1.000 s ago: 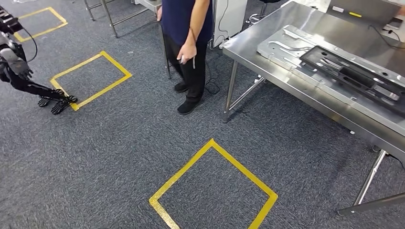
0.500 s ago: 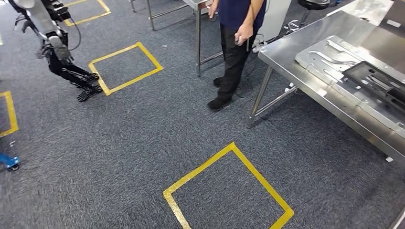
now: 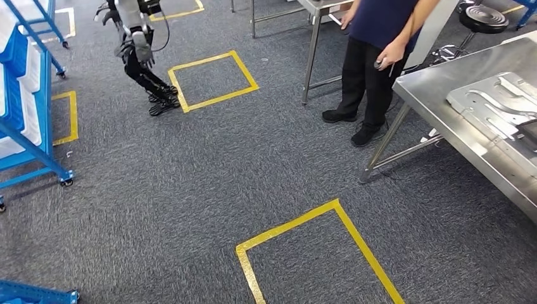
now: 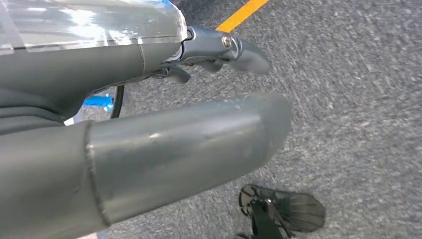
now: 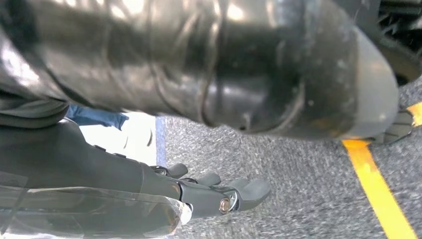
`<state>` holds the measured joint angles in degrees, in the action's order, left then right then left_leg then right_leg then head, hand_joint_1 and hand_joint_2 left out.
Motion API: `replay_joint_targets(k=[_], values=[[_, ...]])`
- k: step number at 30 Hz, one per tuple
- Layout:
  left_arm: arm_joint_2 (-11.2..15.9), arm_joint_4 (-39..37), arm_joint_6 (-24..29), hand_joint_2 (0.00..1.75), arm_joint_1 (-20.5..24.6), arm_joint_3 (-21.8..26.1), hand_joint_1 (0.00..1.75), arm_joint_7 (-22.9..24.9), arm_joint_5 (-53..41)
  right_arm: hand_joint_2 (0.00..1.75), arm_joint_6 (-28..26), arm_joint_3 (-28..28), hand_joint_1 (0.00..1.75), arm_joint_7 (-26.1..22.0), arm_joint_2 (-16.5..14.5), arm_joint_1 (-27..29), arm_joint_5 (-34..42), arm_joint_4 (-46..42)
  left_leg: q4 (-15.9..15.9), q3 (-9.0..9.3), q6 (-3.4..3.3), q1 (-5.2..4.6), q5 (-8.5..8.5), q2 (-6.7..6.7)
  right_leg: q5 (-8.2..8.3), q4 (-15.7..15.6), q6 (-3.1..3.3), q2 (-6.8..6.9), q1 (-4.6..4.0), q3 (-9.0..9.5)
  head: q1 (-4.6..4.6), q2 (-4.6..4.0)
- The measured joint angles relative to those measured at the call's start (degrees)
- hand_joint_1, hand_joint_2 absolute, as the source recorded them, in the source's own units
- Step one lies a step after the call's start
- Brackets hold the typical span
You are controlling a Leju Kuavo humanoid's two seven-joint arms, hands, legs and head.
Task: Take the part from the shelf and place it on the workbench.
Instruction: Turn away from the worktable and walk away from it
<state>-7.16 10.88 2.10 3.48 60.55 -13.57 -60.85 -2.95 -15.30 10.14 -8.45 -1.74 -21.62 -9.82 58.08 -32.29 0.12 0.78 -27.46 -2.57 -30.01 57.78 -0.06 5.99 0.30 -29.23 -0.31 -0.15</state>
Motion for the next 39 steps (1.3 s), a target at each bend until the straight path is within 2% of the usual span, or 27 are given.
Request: replay_joint_targets(k=[1,3,5,6,7,8,9,10,12,14,16,17,18,20,22,23,24,25,27,29,31,32,34,36,37,38,39], values=[[0.0,0.0,0.0,0.0,-0.11,0.03,0.0,0.02,0.0,0.0,0.0,0.0,0.0,0.07,0.0,-0.1,0.0,-0.01,-0.11,-0.05,-0.37,0.07,0.14,0.46,-0.13,0.06,-0.28,-0.02,0.11,0.08,0.01,0.0],[0.0,0.0,0.0,0.0,-0.14,0.12,0.0,0.05,0.0,0.0,0.0,0.0,0.0,0.21,0.01,-0.14,-0.01,-0.01,-0.44,-0.07,-1.13,0.28,0.51,1.4,-1.8,1.96,-0.78,-2.05,0.39,-0.61,-0.01,0.0],[-0.01,0.0,0.0,0.0,0.03,0.27,0.0,0.07,-0.02,0.0,0.0,0.0,0.0,0.26,0.01,0.0,-0.02,0.0,-0.57,-0.24,-1.65,0.32,0.79,2.42,-5.63,8.34,-1.01,-4.87,0.54,-3.55,-0.02,0.0],[-0.01,0.0,0.0,0.0,0.1,0.35,0.0,0.07,-0.04,0.0,0.0,0.0,0.0,0.26,0.01,0.07,-0.02,0.01,-0.55,-0.4,-1.81,0.25,0.87,3.04,-7.45,12.39,-1.02,-5.51,0.53,-5.53,-0.01,0.0],[-0.01,0.0,0.0,0.0,0.11,0.44,0.0,0.07,-0.07,0.0,0.0,0.0,0.0,0.26,0.01,0.12,-0.02,0.01,-0.52,-0.51,-1.87,0.17,0.91,3.7,-8.32,15.4,-0.99,-5.72,0.51,-7.04,-0.01,0.0],[-0.01,0.0,0.0,0.0,0.06,0.52,0.0,0.07,-0.08,0.0,0.0,0.0,0.0,0.26,0.01,0.16,-0.02,0.01,-0.47,-0.55,-1.9,0.1,0.94,4.41,-8.02,16.52,-0.9,-5.81,0.48,-7.69,-0.01,0.0],[-0.01,0.0,0.0,0.0,0.01,0.62,0.0,0.08,-0.1,0.0,0.0,0.0,0.0,0.26,0.01,0.19,-0.02,0.01,-0.41,-0.53,-1.9,0.02,0.95,5.16,-6.59,15.44,-0.7,-5.96,0.45,-7.3,0.0,0.0],[-0.01,0.0,0.0,0.0,-0.03,0.72,0.0,0.08,-0.11,0.0,0.0,0.0,0.0,0.26,0.01,0.21,-0.02,0.01,-0.36,-0.44,-1.89,-0.03,0.95,5.92,-4.27,12.16,-0.36,-6.45,0.38,-5.85,-0.01,0.0],[-0.19,0.0,-0.02,0.0,0.04,0.84,0.0,0.09,-0.11,0.0,-0.01,-0.01,0.0,0.26,0.16,0.3,-0.03,0.02,-0.2,-0.53,-1.71,-0.03,1.01,7.33,-0.42,4.42,0.62,-9.26,0.26,-2.54,-0.01,0.0],[-0.4,0.0,-0.03,0.0,0.18,0.88,0.0,0.09,-0.11,0.0,-0.01,-0.02,0.0,0.26,0.36,0.31,-0.07,0.04,-0.13,-1.06,-1.1,0.3,1.26,8.61,0.6,0.74,1.25,-11.29,0.05,-1.18,-0.07,0.0],[-0.44,0.0,-0.04,0.0,0.08,0.92,0.0,0.09,-0.13,0.0,0.0,-0.02,0.0,0.27,0.4,0.17,-0.15,0.05,-0.33,-1.42,-0.29,0.54,1.61,9.79,0.73,-0.02,1.41,-10.41,0.05,-0.91,-0.11,0.0],[-0.44,0.0,-0.04,0.0,-0.03,0.92,0.0,0.09,-0.14,0.0,-0.01,-0.02,0.0,0.31,0.39,0.17,-0.22,0.05,-0.13,-1.57,-0.02,0.44,1.49,9.22,0.95,-0.61,1.5,-9.62,0.2,-0.56,-0.11,0.0],[-0.45,0.0,-0.05,0.0,-0.07,0.93,0.0,0.09,-0.16,0.0,-0.02,-0.02,0.0,0.34,0.38,0.21,-0.27,0.05,0.88,-2.05,0.21,0.32,0.81,7.95,1.2,-1.23,1.67,-8.74,0.36,-0.19,-0.07,0.0],[-0.46,0.0,-0.06,0.0,0.08,0.93,0.0,0.07,-0.19,0.0,-0.03,-0.02,0.0,0.39,0.36,0.34,-0.44,0.05,6.24,-4.6,0.61,0.21,-2.28,4.53,1.44,-1.95,1.95,-6.86,0.39,0.29,0.0,0.0],[-0.45,0.0,-0.07,0.0,0.24,0.94,0.0,0.04,-0.2,0.0,-0.03,-0.02,0.0,0.39,0.36,0.38,-0.62,0.05,13.16,-7.87,1.15,0.44,-5.35,3.26,1.31,-1.9,2.08,-5.09,0.26,0.31,0.03,0.0],[-0.44,0.0,-0.07,0.0,0.21,0.94,0.0,0.03,-0.2,0.0,-0.03,-0.02,0.0,0.39,0.36,0.37,-0.71,0.05,14.87,-8.58,1.41,0.59,-5.64,3.05,1.18,-1.83,2.02,-4.25,0.25,0.33,0.03,0.0],[-0.43,0.0,-0.07,0.0,0.14,0.95,0.0,0.02,-0.2,0.0,-0.03,-0.02,0.0,0.39,0.36,0.35,-0.77,0.05,14.31,-8.14,1.65,0.75,-4.81,2.81,1.02,-1.69,1.88,-3.48,0.31,0.36,0.04,0.0],[-0.41,0.0,-0.07,0.0,0.07,0.96,0.0,0.02,-0.2,0.0,-0.03,-0.02,0.0,0.39,0.36,0.33,-0.81,0.05,11.68,-6.62,1.83,0.89,-3.15,2.32,0.8,-1.46,1.67,-2.77,0.39,0.41,0.04,0.0],[-0.39,0.0,-0.07,0.0,0.15,0.97,0.0,0.02,-0.23,0.0,-0.02,-0.02,0.0,0.39,0.36,0.28,-0.88,0.05,4.04,-2.46,1.93,0.91,-0.19,0.21,0.1,-0.69,0.99,-1.51,0.39,0.42,0.06,0.0],[-0.39,0.0,-0.07,0.0,0.26,0.98,0.0,0.02,-0.37,0.0,-0.02,-0.02,0.0,0.39,0.38,0.18,-0.97,0.05,0.42,-0.61,1.26,0.59,0.48,-0.79,-0.44,-0.16,0.31,-0.59,0.13,0.42,0.0,0.0],[-0.39,0.0,-0.07,0.0,0.1,0.98,0.0,0.04,-0.51,0.0,-0.02,-0.02,0.0,0.39,0.38,-0.05,-1.01,0.04,0.36,-0.79,0.3,0.33,0.45,0.21,-0.54,-0.17,-0.17,0.13,0.1,0.57,-0.05,0.0],[-0.39,0.0,-0.07,0.0,-0.02,0.98,0.0,0.06,-0.55,0.0,-0.02,-0.02,0.0,0.4,0.38,-0.17,-1.01,0.03,0.2,-0.81,-0.09,0.35,0.57,0.68,-0.78,0.0,-0.43,-0.12,0.24,0.64,-0.04,0.0],[-0.39,0.0,-0.07,0.0,-0.01,0.99,0.0,0.14,-0.61,0.0,-0.02,-0.03,0.0,0.42,0.38,-0.17,-1.02,0.01,-0.18,-0.77,-0.84,0.43,0.88,1.66,-2.84,2.68,-0.77,-2.34,0.57,-0.49,-0.05,0.0],[-0.39,0.0,-0.07,0.0,0.16,1.01,0.0,0.17,-0.68,0.0,-0.02,-0.04,0.0,0.42,0.38,-0.02,-1.03,0.02,-0.3,-0.8,-1.3,0.34,0.99,2.75,-6.54,9.73,-0.75,-4.9,0.61,-3.95,-0.05,0.0],[-0.38,0.0,-0.07,0.0,0.23,1.01,0.0,0.17,-0.69,0.0,-0.02,-0.04,0.0,0.42,0.37,0.06,-1.03,0.03,-0.27,-0.82,-1.41,0.21,0.98,3.41,-7.89,13.43,-0.67,-5.39,0.55,-5.88,-0.06,0.0],[-0.37,0.0,-0.07,0.0,0.23,1.02,0.0,0.18,-0.7,0.0,-0.02,-0.04,0.0,0.42,0.37,0.11,-1.03,0.04,-0.23,-0.79,-1.47,0.05,0.97,4.15,-8.19,15.77,-0.53,-5.62,0.48,-7.23,-0.05,0.0],[-0.36,0.0,-0.07,0.0,0.19,1.03,0.0,0.2,-0.7,0.0,-0.02,-0.04,0.0,0.42,0.37,0.14,-1.03,0.04,-0.18,-0.73,-1.49,-0.08,0.95,4.94,-7.27,15.99,-0.3,-5.78,0.41,-7.65,-0.05,0.0]])
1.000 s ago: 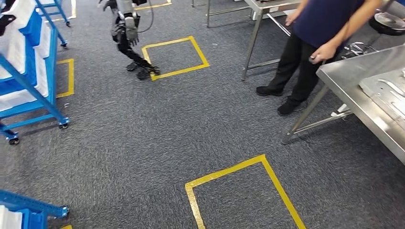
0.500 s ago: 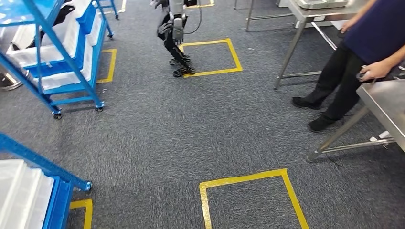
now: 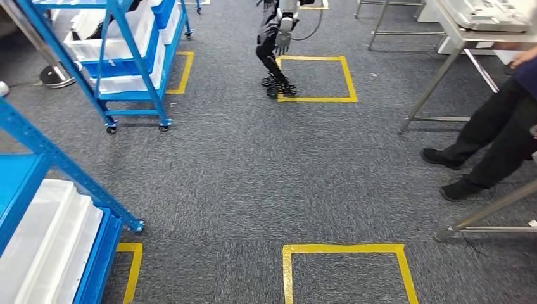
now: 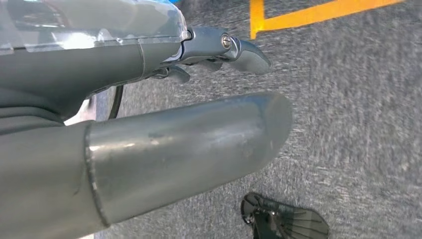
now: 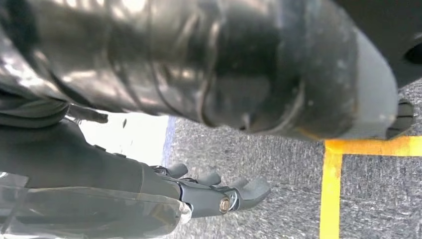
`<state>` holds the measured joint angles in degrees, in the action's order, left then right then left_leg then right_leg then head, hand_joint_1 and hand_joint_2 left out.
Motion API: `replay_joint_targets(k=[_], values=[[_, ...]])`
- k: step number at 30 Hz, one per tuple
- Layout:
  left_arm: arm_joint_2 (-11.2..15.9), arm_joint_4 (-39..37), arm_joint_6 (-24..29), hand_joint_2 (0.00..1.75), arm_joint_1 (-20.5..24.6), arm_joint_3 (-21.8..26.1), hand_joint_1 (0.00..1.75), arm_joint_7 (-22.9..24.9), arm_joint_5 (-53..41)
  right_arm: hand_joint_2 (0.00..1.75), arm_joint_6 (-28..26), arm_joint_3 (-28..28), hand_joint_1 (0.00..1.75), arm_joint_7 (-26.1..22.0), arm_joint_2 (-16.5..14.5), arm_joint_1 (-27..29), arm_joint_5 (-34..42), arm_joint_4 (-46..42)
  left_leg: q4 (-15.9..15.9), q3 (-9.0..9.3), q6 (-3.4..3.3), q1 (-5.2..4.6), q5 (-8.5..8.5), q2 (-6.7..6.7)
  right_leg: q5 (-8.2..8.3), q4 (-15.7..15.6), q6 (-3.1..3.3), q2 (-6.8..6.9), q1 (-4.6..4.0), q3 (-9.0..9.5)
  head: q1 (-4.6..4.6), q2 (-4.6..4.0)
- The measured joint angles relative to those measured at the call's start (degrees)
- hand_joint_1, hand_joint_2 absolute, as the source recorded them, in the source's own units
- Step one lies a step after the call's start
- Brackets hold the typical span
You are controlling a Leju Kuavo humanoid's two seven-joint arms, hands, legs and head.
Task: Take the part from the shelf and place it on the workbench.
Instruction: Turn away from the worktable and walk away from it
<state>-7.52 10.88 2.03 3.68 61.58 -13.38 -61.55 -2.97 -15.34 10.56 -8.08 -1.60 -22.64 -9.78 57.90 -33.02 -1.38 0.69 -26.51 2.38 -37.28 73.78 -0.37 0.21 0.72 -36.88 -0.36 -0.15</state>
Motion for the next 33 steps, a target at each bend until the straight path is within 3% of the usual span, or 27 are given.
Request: replay_joint_targets(k=[2,4,6,8,10,12,14,15,16,18,20,21,23,25,26,27,29,30,31,33], values=[[-0.02,0.0,-0.01,0.0,-0.06,0.01,0.0,0.07,0.0,0.0,-0.01,0.0,0.0,0.0,0.02,0.02,-0.01,-0.01,0.1,0.19,-0.01,-0.15,-0.04,1.62,4.46,-5.54,0.76,-1.02,-0.25,2.01,0.0,0.0],[-0.16,0.0,-0.05,0.0,0.04,0.03,0.0,0.12,0.0,0.0,-0.02,-0.02,0.0,-0.01,0.16,0.07,-0.08,-0.01,0.22,0.11,0.14,-0.16,-0.02,3.05,7.7,-12.33,1.56,-3.62,-0.47,4.73,-0.01,0.0],[-0.28,0.0,-0.1,0.0,0.11,0.04,0.0,0.14,0.0,0.0,-0.03,-0.05,0.0,-0.02,0.28,0.01,-0.15,0.01,0.22,-0.3,0.62,0.06,0.19,4.25,8.13,-14.83,1.83,-4.87,-0.67,5.64,0.0,0.0],[-0.25,0.0,-0.1,0.0,-0.11,0.05,0.0,0.16,0.0,0.0,-0.02,-0.07,0.0,-0.02,0.26,-0.17,-0.17,-0.01,0.13,-0.54,1.27,0.27,0.37,4.99,8.42,-15.61,1.94,-3.64,-0.62,5.99,0.01,0.0],[-0.2,0.0,-0.08,0.0,-0.26,0.05,0.0,0.19,0.0,0.0,-0.02,-0.07,0.0,-0.01,0.25,-0.14,-0.2,-0.02,2.0,-1.42,1.7,0.04,-0.94,2.81,8.88,-16.72,2.34,-2.14,-0.36,6.63,0.04,0.0],[-0.18,0.0,-0.07,0.0,-0.05,0.05,0.0,0.23,0.0,0.0,0.01,-0.07,0.0,0.0,0.23,0.01,-0.23,-0.01,8.1,-4.3,2.04,-0.05,-4.32,-0.44,9.02,-17.24,2.7,-0.42,-0.42,6.98,0.08,0.0],[-0.17,0.0,-0.06,0.0,0.08,0.05,0.0,0.27,0.01,0.0,0.02,-0.07,0.0,0.0,0.23,0.09,-0.27,0.0,14.3,-7.21,2.51,0.22,-6.76,-1.62,8.86,-17.13,2.8,1.37,-0.55,6.96,0.08,0.0],[-0.15,0.0,-0.05,0.0,0.02,0.05,0.0,0.3,0.01,0.0,0.04,-0.07,0.0,0.0,0.23,0.09,-0.29,0.01,15.09,-7.47,2.74,0.38,-6.58,-1.87,8.72,-17.01,2.75,2.14,-0.54,6.95,0.08,0.0],[-0.13,0.0,-0.03,0.0,-0.09,0.06,0.0,0.32,0.01,0.0,0.1,-0.07,0.0,0.0,0.23,0.08,-0.31,0.01,13.72,-6.61,2.94,0.56,-5.39,-2.12,8.55,-16.83,2.63,2.86,-0.48,6.95,0.09,0.0],[-0.07,0.0,0.0,0.0,-0.18,0.07,0.0,0.33,0.0,0.0,0.27,-0.07,0.0,0.0,0.23,0.04,-0.38,0.01,6.6,-2.63,3.21,0.8,-2.16,-3.65,8.04,-16.27,2.16,4.17,-0.38,7.02,0.09,0.0],[-0.05,0.0,0.01,0.0,-0.07,0.08,0.0,0.33,-0.01,0.0,0.41,-0.08,0.0,0.0,0.23,-0.03,-0.55,0.01,1.23,0.24,2.76,0.59,-0.66,-4.99,7.49,-15.62,1.47,5.21,-0.52,6.98,0.04,0.0],[-0.05,0.0,0.02,0.0,-0.05,0.09,0.0,0.33,-0.01,0.0,0.44,-0.1,0.0,-0.01,0.23,-0.12,-0.65,0.0,0.5,0.53,2.36,0.33,-0.79,-5.17,7.36,-15.46,1.15,5.59,-0.63,6.99,0.01,0.0],[-0.03,0.0,0.04,0.0,-0.19,0.12,0.0,0.33,-0.02,0.0,0.46,-0.13,0.0,-0.02,0.22,-0.34,-0.78,-0.01,0.35,0.43,1.45,0.12,-0.56,-4.08,7.25,-15.45,0.61,6.13,-0.54,7.13,-0.03,0.0],[0.0,0.0,0.04,0.0,-0.28,0.17,0.0,0.33,-0.01,0.0,0.48,-0.14,0.0,-0.01,0.21,-0.43,-0.82,-0.02,-0.15,0.54,0.62,0.23,-0.18,-3.1,5.79,-13.84,0.06,4.21,-0.17,6.66,-0.03,0.0],[0.0,0.0,0.04,0.0,-0.2,0.2,0.0,0.33,-0.01,0.0,0.48,-0.15,0.0,0.0,0.21,-0.38,-0.83,-0.02,-0.37,0.61,0.26,0.32,0.02,-2.61,4.17,-11.45,-0.13,2.68,-0.02,5.6,-0.04,0.0],[0.01,0.0,0.04,0.0,-0.11,0.23,0.0,0.33,-0.01,0.0,0.49,-0.15,0.0,0.0,0.21,-0.3,-0.83,-0.02,-0.41,0.51,0.02,0.28,0.13,-2.11,2.24,-8.02,-0.21,1.15,0.06,3.99,-0.05,0.0],[0.03,0.0,0.04,0.0,0.02,0.29,0.0,0.33,-0.01,0.0,0.5,-0.17,0.0,0.0,0.21,-0.15,-0.83,-0.01,-0.38,0.3,-0.23,0.13,0.25,-0.89,-0.52,-1.06,-0.19,0.12,0.06,0.46,-0.05,0.0],[0.05,0.0,0.04,0.0,0.0,0.32,0.0,0.33,-0.01,0.0,0.51,-0.2,0.0,0.0,0.21,-0.1,-0.83,0.0,-0.35,0.26,-0.27,0.04,0.28,-0.18,-0.44,0.47,-0.12,0.01,0.06,-0.43,-0.05,0.0],[0.06,0.0,0.04,0.0,-0.05,0.34,0.0,0.33,-0.01,0.0,0.52,-0.22,0.0,0.0,0.21,-0.06,-0.83,0.01,-0.31,0.28,-0.27,-0.01,0.29,0.59,0.76,-0.06,0.03,-0.11,0.05,-0.35,-0.05,0.0],[0.05,0.0,0.03,0.0,-0.12,0.38,0.0,0.33,0.0,0.0,0.52,-0.26,0.0,0.0,0.21,-0.02,-0.85,0.01,-0.19,0.36,-0.23,-0.01,0.3,2.13,5.15,-6.44,0.52,-1.58,0.05,2.35,-0.05,0.0]])
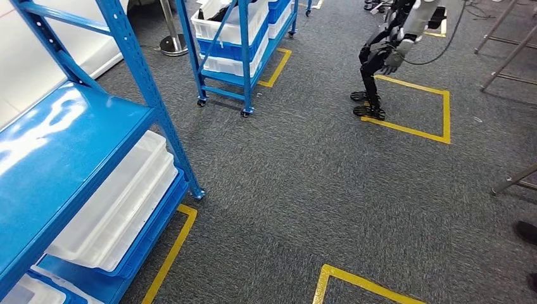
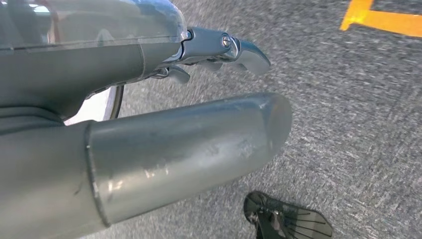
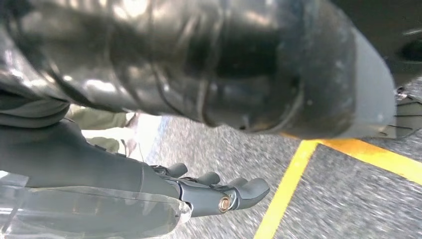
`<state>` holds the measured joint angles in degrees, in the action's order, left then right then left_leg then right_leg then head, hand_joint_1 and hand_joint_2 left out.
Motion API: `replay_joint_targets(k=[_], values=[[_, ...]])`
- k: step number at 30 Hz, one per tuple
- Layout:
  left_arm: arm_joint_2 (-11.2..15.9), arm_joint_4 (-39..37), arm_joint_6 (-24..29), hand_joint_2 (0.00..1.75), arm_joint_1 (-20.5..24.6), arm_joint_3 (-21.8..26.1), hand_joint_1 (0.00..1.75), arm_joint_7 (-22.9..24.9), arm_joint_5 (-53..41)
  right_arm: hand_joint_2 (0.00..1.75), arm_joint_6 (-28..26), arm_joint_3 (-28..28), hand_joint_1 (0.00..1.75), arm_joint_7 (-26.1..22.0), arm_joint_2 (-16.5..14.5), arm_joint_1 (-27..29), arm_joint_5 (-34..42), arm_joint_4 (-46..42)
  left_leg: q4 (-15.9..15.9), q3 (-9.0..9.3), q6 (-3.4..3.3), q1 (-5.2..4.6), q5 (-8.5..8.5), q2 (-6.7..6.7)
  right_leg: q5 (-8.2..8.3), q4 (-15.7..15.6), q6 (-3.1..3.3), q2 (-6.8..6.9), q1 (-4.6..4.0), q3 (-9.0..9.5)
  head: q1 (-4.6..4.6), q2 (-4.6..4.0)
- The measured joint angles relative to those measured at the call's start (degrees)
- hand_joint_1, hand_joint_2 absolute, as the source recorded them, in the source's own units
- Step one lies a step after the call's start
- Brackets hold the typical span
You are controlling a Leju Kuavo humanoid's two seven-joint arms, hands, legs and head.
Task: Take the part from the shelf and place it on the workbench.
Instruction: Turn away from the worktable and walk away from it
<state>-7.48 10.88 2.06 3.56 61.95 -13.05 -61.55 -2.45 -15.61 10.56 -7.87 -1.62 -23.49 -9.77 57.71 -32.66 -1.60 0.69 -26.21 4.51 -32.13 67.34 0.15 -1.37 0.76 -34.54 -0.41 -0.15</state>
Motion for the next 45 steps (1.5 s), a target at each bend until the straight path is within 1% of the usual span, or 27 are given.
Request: replay_joint_targets(k=[2,3,5,6,8,10,12,13,14,16,18,21,23,25,27,28,29,30,32,34,36,38,40,42,43,44,45], values=[[-0.05,0.0,-0.02,0.0,0.13,0.01,0.0,0.0,0.01,0.0,0.0,-0.09,0.0,-0.01,0.01,0.07,-0.06,0.0,0.25,-0.25,0.39,-0.01,0.07,1.42,2.74,-6.44,0.44,-2.64,-0.01,2.68,0.0,0.0],[-0.08,0.0,-0.03,0.0,0.17,0.01,0.0,0.0,0.01,0.0,0.01,-0.14,0.0,-0.02,0.01,0.04,-0.09,0.0,0.29,-0.47,0.73,0.06,0.17,2.07,3.09,-7.94,0.55,-3.47,-0.1,3.24,0.01,0.0],[-0.08,0.0,-0.03,0.0,0.05,0.02,0.0,0.02,0.02,0.0,0.07,-0.17,0.0,-0.04,0.01,-0.12,-0.13,0.0,0.09,-0.83,1.57,0.23,0.46,3.29,3.11,-8.47,0.78,-2.67,-0.23,3.43,0.02,0.0],[-0.07,0.0,-0.02,0.0,-0.07,0.02,0.0,0.03,0.02,0.0,0.13,-0.17,0.0,-0.03,-0.01,-0.17,-0.14,0.0,0.28,-1.0,1.86,0.25,0.33,2.86,3.31,-8.84,1.05,-1.92,-0.19,3.62,0.02,0.0],[-0.06,0.0,0.0,0.0,-0.11,0.03,0.0,0.11,0.01,0.0,0.24,-0.17,0.0,-0.02,-0.02,-0.08,-0.15,0.0,3.17,-2.38,2.2,0.09,-1.62,-0.09,3.7,-9.63,1.8,-0.24,-0.04,3.95,0.08,0.0],[-0.09,0.0,0.01,0.0,0.12,0.03,0.0,0.17,-0.01,0.0,0.29,-0.17,0.0,-0.01,-0.01,0.09,-0.16,0.0,9.97,-5.46,2.48,0.12,-5.36,-3.16,3.75,-9.81,2.25,1.56,-0.27,3.99,0.12,0.0],[-0.09,0.0,0.01,0.0,0.16,0.03,0.0,0.18,-0.02,0.0,0.31,-0.17,0.0,-0.01,0.0,0.17,-0.16,0.0,15.42,-7.81,2.88,0.3,-7.31,-3.94,3.67,-9.77,2.35,3.37,-0.47,3.91,0.12,0.0],[-0.07,0.0,0.02,0.0,0.06,0.04,0.0,0.19,-0.02,0.0,0.31,-0.17,0.0,-0.01,-0.01,0.16,-0.16,0.0,15.4,-7.59,3.03,0.38,-6.79,-4.13,3.61,-9.74,2.32,4.19,-0.5,3.9,0.13,0.0],[-0.05,0.0,0.02,0.0,-0.04,0.04,0.0,0.19,-0.03,0.0,0.31,-0.17,0.0,-0.01,-0.01,0.13,-0.19,0.0,13.14,-6.21,3.11,0.44,-5.35,-4.5,3.54,-9.67,2.23,4.93,-0.49,3.92,0.13,0.0],[-0.02,0.0,0.02,0.0,-0.03,0.06,0.0,0.2,-0.07,0.0,0.31,-0.17,0.0,-0.01,-0.03,0.1,-0.29,0.0,5.19,-1.65,2.99,0.31,-2.16,-6.84,3.2,-9.37,1.76,6.28,-0.62,4.03,0.13,0.0],[-0.02,0.0,0.03,0.0,0.15,0.06,0.0,0.19,-0.15,0.0,0.27,-0.17,0.0,-0.02,-0.04,0.06,-0.37,0.0,0.48,0.87,2.41,0.0,-0.99,-8.5,2.84,-9.03,1.2,7.38,-0.89,4.16,0.08,0.0],[-0.01,0.0,0.04,0.0,-0.04,0.06,0.0,0.18,-0.19,0.0,0.2,-0.18,0.0,-0.02,-0.04,-0.24,-0.45,-0.01,-0.12,0.75,1.33,-0.11,-0.87,-7.05,2.54,-8.88,0.42,8.35,-0.9,4.51,0.05,0.0],[-0.01,0.0,0.03,0.0,-0.07,0.07,0.0,0.19,-0.27,0.0,0.2,-0.19,0.0,-0.02,-0.04,-0.3,-0.61,-0.02,-0.61,0.98,0.55,0.13,-0.46,-5.9,0.7,-6.64,-0.19,5.93,-0.59,3.79,0.04,0.0],[-0.01,0.0,0.03,0.0,0.16,0.1,0.0,0.2,-0.34,0.0,0.2,-0.2,0.0,-0.02,-0.04,-0.18,-0.78,-0.02,-0.76,0.91,0.06,0.19,-0.17,-4.76,-3.06,-0.06,-0.51,2.62,-0.34,0.76,0.03,0.0],[0.02,0.0,0.03,0.0,0.3,0.23,0.0,0.21,-0.36,0.0,0.2,-0.2,0.0,-0.02,-0.04,-0.05,-0.91,-0.01,-0.72,0.73,-0.1,0.12,-0.07,-3.27,-5.31,6.44,-0.61,1.69,-0.26,-2.52,0.03,0.0],[0.03,0.0,0.03,0.0,0.26,0.34,0.0,0.23,-0.38,0.0,0.2,-0.2,0.0,-0.02,-0.04,-0.01,-0.96,0.0,-0.68,0.73,-0.1,0.09,-0.05,-2.45,-4.79,7.15,-0.6,1.58,-0.21,-3.0,0.03,0.0],[0.03,0.0,0.03,0.0,0.2,0.45,0.0,0.26,-0.4,0.0,0.2,-0.2,0.0,-0.02,-0.04,0.01,-0.99,0.0,-0.63,0.79,-0.08,0.09,-0.05,-1.62,-3.19,5.69,-0.54,1.43,-0.12,-2.44,0.03,0.0],[0.03,0.0,0.02,0.0,0.14,0.54,0.0,0.3,-0.42,0.0,0.2,-0.2,0.0,-0.02,-0.04,0.01,-1.03,0.0,-0.55,0.86,-0.02,0.1,-0.06,-0.81,-0.89,2.3,-0.44,0.97,0.0,-0.96,0.03,0.0],[-0.02,0.0,0.01,0.0,0.18,0.62,0.0,0.33,-0.44,0.0,0.19,-0.21,0.0,-0.02,-0.03,0.06,-1.09,0.01,-0.21,0.71,0.38,0.05,-0.14,0.7,2.44,-4.94,-0.22,-1.59,0.29,2.11,0.03,0.0],[-0.04,0.0,-0.01,0.0,0.24,0.67,0.0,0.34,-0.47,0.0,0.17,-0.25,0.0,-0.02,-0.02,0.02,-1.12,0.02,-0.01,0.24,1.15,0.11,-0.07,1.94,3.09,-7.93,-0.04,-3.19,0.23,3.22,0.04,0.0],[-0.01,0.0,0.0,0.0,0.06,0.76,0.0,0.35,-0.5,0.0,0.18,-0.26,0.0,-0.02,-0.04,-0.14,-1.12,0.01,-0.07,-0.14,1.98,0.33,0.09,2.73,3.24,-8.3,0.36,-2.15,0.11,3.29,0.04,0.0],[0.0,0.0,0.0,0.0,-0.11,0.85,0.0,0.38,-0.5,0.0,0.19,-0.26,0.0,-0.02,-0.07,-0.16,-1.12,0.0,1.75,-1.15,2.48,0.28,-1.18,0.35,3.57,-8.91,1.11,-0.71,0.23,3.52,0.11,0.0],[-0.03,0.0,0.0,0.0,0.08,0.87,0.0,0.41,-0.5,0.0,0.19,-0.26,0.0,-0.02,-0.08,-0.01,-1.12,0.0,7.89,-4.07,2.76,0.17,-4.65,-3.04,3.66,-9.22,1.69,0.99,0.09,3.6,0.23,0.0],[-0.04,0.0,0.03,0.0,0.25,0.89,0.0,0.42,-0.5,0.0,0.2,-0.26,0.0,-0.02,-0.07,0.11,-1.12,0.01,14.92,-7.33,3.04,0.2,-7.53,-3.95,3.53,-9.15,1.93,2.77,-0.19,3.55,0.26,0.0],[-0.04,0.0,0.06,0.0,0.19,0.91,0.0,0.44,-0.5,0.0,0.19,-0.26,0.0,-0.02,-0.07,0.13,-1.12,0.01,16.26,-7.84,3.1,0.2,-7.58,-4.08,3.45,-9.11,1.98,3.61,-0.29,3.56,0.26,0.0],[-0.04,0.0,0.1,0.0,0.09,0.93,0.0,0.46,-0.5,0.0,0.19,-0.26,0.0,-0.02,-0.08,0.1,-1.12,0.01,15.22,-7.15,3.08,0.19,-6.51,-4.26,3.35,-9.05,1.98,4.36,-0.35,3.6,0.26,0.0],[-0.03,0.0,0.14,0.0,0.0,0.96,0.0,0.48,-0.5,0.0,0.18,-0.26,0.0,-0.02,-0.09,0.07,-1.12,0.0,12.09,-5.38,2.95,0.16,-4.69,-4.71,3.22,-8.98,1.93,5.06,-0.39,3.68,0.26,0.0]])
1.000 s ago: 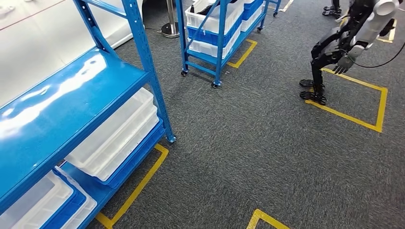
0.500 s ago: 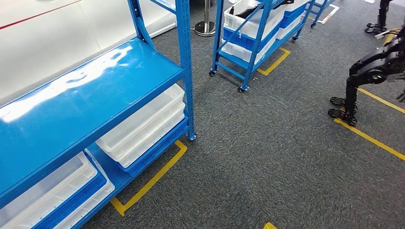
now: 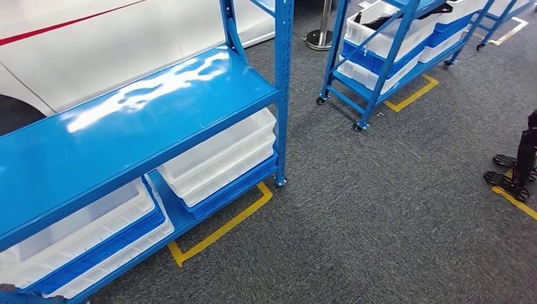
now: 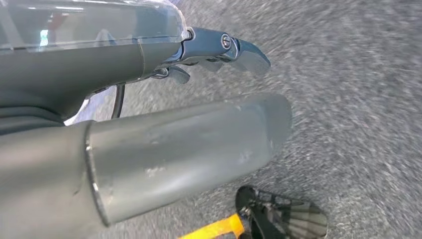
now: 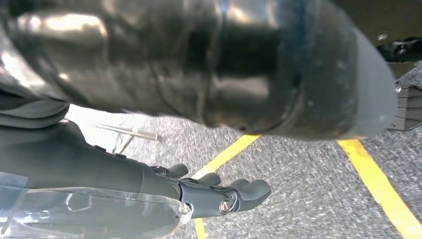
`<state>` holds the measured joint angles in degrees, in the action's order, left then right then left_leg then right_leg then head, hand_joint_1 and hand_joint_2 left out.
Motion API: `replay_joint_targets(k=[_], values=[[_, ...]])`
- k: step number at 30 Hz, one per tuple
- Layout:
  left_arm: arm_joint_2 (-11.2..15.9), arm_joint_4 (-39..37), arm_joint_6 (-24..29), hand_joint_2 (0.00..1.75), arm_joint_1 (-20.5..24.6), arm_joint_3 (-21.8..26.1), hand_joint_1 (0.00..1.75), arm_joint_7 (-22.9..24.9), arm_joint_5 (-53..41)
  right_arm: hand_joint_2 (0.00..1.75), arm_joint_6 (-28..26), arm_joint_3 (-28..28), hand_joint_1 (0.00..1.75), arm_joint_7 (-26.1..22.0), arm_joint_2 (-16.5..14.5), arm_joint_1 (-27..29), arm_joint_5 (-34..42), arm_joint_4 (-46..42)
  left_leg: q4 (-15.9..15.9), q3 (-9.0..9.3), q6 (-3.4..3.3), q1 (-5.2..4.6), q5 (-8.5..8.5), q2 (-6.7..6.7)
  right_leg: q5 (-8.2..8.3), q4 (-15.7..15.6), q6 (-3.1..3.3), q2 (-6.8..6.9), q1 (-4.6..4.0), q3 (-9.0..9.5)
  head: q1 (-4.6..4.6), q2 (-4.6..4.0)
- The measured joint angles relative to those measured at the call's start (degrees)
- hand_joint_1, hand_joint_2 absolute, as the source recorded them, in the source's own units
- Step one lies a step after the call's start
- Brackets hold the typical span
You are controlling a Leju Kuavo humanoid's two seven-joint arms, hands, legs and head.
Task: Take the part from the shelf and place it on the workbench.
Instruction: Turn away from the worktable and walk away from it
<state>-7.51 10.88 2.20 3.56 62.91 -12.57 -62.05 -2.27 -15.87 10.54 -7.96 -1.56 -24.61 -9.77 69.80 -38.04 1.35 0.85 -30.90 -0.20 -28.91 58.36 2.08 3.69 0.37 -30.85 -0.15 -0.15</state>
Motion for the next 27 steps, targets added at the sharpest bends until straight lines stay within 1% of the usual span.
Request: replay_joint_targets(k=[1,2,3,4,5,6,7,8,9,10,11,12,13,14,15,16,17,18,19,20,21,22,23,24,25,26,27], values=[[0.01,0.0,0.05,0.0,-0.03,0.02,0.0,0.02,0.0,0.0,-0.01,0.0,0.0,0.0,-0.02,-0.03,0.0,0.0,-4.24,2.32,-0.26,-0.12,1.79,-1.26,-0.15,0.08,-0.11,0.63,-0.06,0.13,0.0,0.0],[0.01,0.0,0.09,0.0,0.05,0.03,0.0,0.03,0.0,0.0,0.0,-0.01,0.0,0.0,-0.03,-0.05,0.0,0.0,-8.07,4.36,-0.6,-0.4,3.03,-2.71,-0.35,0.21,-0.32,1.24,-0.22,0.24,0.0,0.0],[0.01,0.0,0.13,0.0,0.17,0.04,0.0,0.03,0.0,0.0,0.0,-0.02,0.0,0.0,-0.04,-0.07,0.0,0.0,-10.61,5.68,-0.97,-0.68,3.63,-3.81,-0.51,0.3,-0.56,1.81,-0.36,0.34,-0.01,0.0],[0.01,0.0,0.17,0.0,0.25,0.04,0.0,0.03,0.0,0.0,0.0,-0.03,0.0,0.0,-0.05,-0.1,0.0,0.0,-11.83,6.18,-1.28,-0.94,3.69,-4.48,-0.64,0.35,-0.79,2.37,-0.49,0.44,-0.01,0.0],[0.02,0.0,0.2,0.0,0.25,0.04,0.0,0.04,0.0,0.0,0.0,-0.05,0.0,0.0,-0.05,-0.15,0.0,0.0,-12.05,6.13,-1.56,-1.14,3.63,-4.13,-0.71,0.31,-1.02,2.97,-0.57,0.57,-0.01,0.0],[0.03,0.0,0.21,0.0,0.18,0.04,0.0,0.04,0.0,0.0,-0.01,-0.08,0.0,0.0,-0.06,-0.22,0.0,-0.01,-12.25,6.19,-1.88,-1.01,3.79,-3.35,-0.8,0.22,-1.26,3.47,-0.6,0.75,-0.02,0.0],[0.03,0.0,0.23,0.0,0.06,0.04,0.0,0.04,0.0,0.0,-0.01,-0.1,0.0,0.01,-0.06,-0.28,-0.01,-0.02,-12.52,6.28,-2.15,-0.86,3.98,-2.68,-1.1,0.42,-1.56,3.08,-0.54,0.88,-0.03,0.0],[0.03,0.0,0.23,0.0,0.01,0.05,0.0,0.07,0.0,0.0,-0.01,-0.14,0.0,0.01,-0.05,-0.31,-0.01,-0.03,-12.8,6.43,-2.49,-0.67,4.21,-2.04,-1.89,1.31,-1.85,1.92,-0.46,0.67,-0.05,0.0],[0.02,0.0,0.24,0.0,0.04,0.05,0.0,0.09,0.0,0.0,-0.01,-0.19,0.0,0.01,-0.04,-0.29,-0.02,-0.04,-13.05,6.57,-2.79,-0.46,4.45,-1.42,-3.31,3.37,-2.12,0.26,-0.34,-0.14,-0.08,0.0],[0.01,0.0,0.25,0.0,0.11,0.06,0.0,0.11,0.0,0.0,-0.01,-0.26,0.0,0.01,-0.04,-0.23,-0.02,-0.04,-13.1,6.5,-2.99,-0.4,4.57,-0.83,-5.19,6.62,-2.3,-1.58,-0.13,-1.58,-0.09,0.0],[0.02,0.0,0.25,0.0,0.2,0.07,0.0,0.13,0.0,0.0,-0.01,-0.33,0.0,0.0,-0.04,-0.17,-0.02,-0.03,-13.08,6.41,-3.16,-0.38,4.64,-0.17,-7.1,10.53,-2.4,-2.7,-0.03,-3.46,-0.1,0.0],[0.02,0.0,0.25,0.0,0.26,0.08,0.0,0.13,0.0,0.0,-0.01,-0.38,0.0,0.0,-0.04,-0.1,-0.02,-0.03,-13.04,6.36,-3.24,-0.37,4.67,0.6,-8.36,14.02,-2.5,-3.2,0.06,-5.2,-0.1,0.0],[0.03,0.0,0.26,0.0,0.25,0.09,0.0,0.13,0.0,0.0,-0.01,-0.42,0.0,0.0,-0.04,-0.05,-0.02,-0.02,-12.98,6.36,-3.26,-0.37,4.67,1.41,-8.54,15.99,-2.58,-3.37,0.15,-6.31,-0.1,0.0],[0.03,0.0,0.26,0.0,0.2,0.1,0.0,0.13,0.0,0.0,-0.01,-0.44,0.0,0.0,-0.04,-0.02,-0.02,-0.02,-12.88,6.39,-3.23,-0.36,4.65,2.24,-7.51,15.85,-2.63,-3.47,0.25,-6.46,-0.11,0.0],[0.03,0.0,0.27,0.0,0.15,0.12,0.0,0.13,0.0,0.0,-0.01,-0.45,0.0,0.0,-0.03,0.0,-0.02,-0.02,-12.76,6.46,-3.15,-0.33,4.59,3.09,-5.41,13.4,-2.62,-3.73,0.4,-5.52,-0.11,0.0],[0.02,0.0,0.26,0.0,0.12,0.13,0.0,0.13,0.0,0.0,-0.01,-0.45,0.0,0.0,-0.03,0.01,-0.02,-0.02,-12.58,6.48,-3.0,-0.29,4.5,3.89,-3.0,9.59,-2.56,-4.47,0.58,-3.98,-0.11,0.0],[0.02,0.0,0.25,0.0,0.15,0.14,0.0,0.13,0.0,0.0,-0.01,-0.48,0.0,0.0,-0.02,0.05,-0.02,-0.01,-12.26,6.37,-2.75,-0.34,4.35,4.64,-1.24,5.84,-2.47,-5.79,0.73,-2.47,-0.11,0.0],[0.01,0.0,0.23,0.0,0.2,0.15,0.0,0.11,0.0,0.0,-0.01,-0.51,0.0,-0.01,-0.02,0.06,-0.02,0.0,-12.02,6.16,-2.42,-0.32,4.27,5.39,-0.15,3.08,-2.38,-6.93,0.81,-1.37,-0.09,0.0],[0.01,0.0,0.21,0.0,0.24,0.15,0.0,0.07,0.0,0.0,-0.01,-0.57,0.0,-0.03,-0.02,0.05,-0.02,0.01,-11.85,5.89,-2.05,-0.31,4.25,5.99,0.12,1.7,-2.28,-7.76,0.8,-0.9,-0.09,0.0],[0.01,0.0,0.18,0.0,0.22,0.15,0.0,0.0,0.0,0.0,-0.02,-0.66,0.0,-0.04,-0.02,-0.02,-0.02,0.02,-11.78,5.64,-1.66,-0.27,4.32,6.58,-0.08,1.42,-2.13,-7.98,0.68,-0.85,-0.08,0.0],[0.01,0.0,0.16,0.0,0.12,0.15,0.0,-0.07,0.0,0.0,-0.02,-0.73,0.0,-0.06,-0.02,-0.12,-0.03,0.02,-11.89,5.41,-1.26,-0.17,4.46,7.18,-0.01,1.34,-1.88,-7.41,0.69,-0.86,-0.07,0.0],[-0.01,0.0,0.13,0.0,-0.03,0.15,0.0,-0.13,0.0,0.0,-0.03,-0.79,0.0,-0.06,-0.03,-0.18,-0.03,0.01,-11.73,5.24,-0.94,-0.12,4.37,6.95,0.13,1.08,-1.53,-6.74,0.73,-0.77,-0.09,0.0],[-0.03,0.0,0.09,0.0,-0.13,0.15,0.0,-0.16,-0.01,0.0,-0.05,-0.82,0.0,-0.06,-0.05,-0.19,-0.04,0.01,-10.96,4.84,-0.68,-0.13,3.83,6.02,0.27,0.79,-1.09,-6.06,0.81,-0.66,-0.03,0.0],[-0.05,0.0,0.07,0.0,-0.12,0.15,0.0,-0.17,-0.01,0.0,-0.07,-0.83,0.0,-0.06,-0.07,-0.15,-0.05,0.0,-9.11,3.95,-0.48,-0.16,2.67,4.59,0.39,0.51,-0.68,-5.28,0.9,-0.56,0.03,0.0],[-0.07,0.0,0.04,0.0,-0.02,0.15,0.0,-0.19,-0.02,0.0,-0.08,-0.84,0.0,-0.05,-0.08,-0.09,-0.06,0.01,-6.13,2.63,-0.34,-0.16,0.96,2.86,0.42,0.37,-0.37,-4.48,0.81,-0.49,0.08,0.0],[-0.08,0.0,0.04,0.0,0.12,0.15,0.0,-0.22,-0.03,0.0,-0.09,-0.84,0.0,-0.05,-0.08,-0.01,-0.07,0.01,-2.4,0.86,-0.18,-0.17,-0.94,1.69,0.38,0.33,-0.16,-3.7,0.69,-0.49,0.14,0.0],[-0.08,0.0,0.06,0.0,0.21,0.15,0.0,-0.26,-0.04,0.0,-0.08,-0.85,0.0,-0.05,-0.08,0.04,-0.07,0.02,1.29,-0.86,-0.02,-0.13,-2.48,1.1,0.31,0.34,-0.06,-2.83,0.58,-0.5,0.13,0.0]])
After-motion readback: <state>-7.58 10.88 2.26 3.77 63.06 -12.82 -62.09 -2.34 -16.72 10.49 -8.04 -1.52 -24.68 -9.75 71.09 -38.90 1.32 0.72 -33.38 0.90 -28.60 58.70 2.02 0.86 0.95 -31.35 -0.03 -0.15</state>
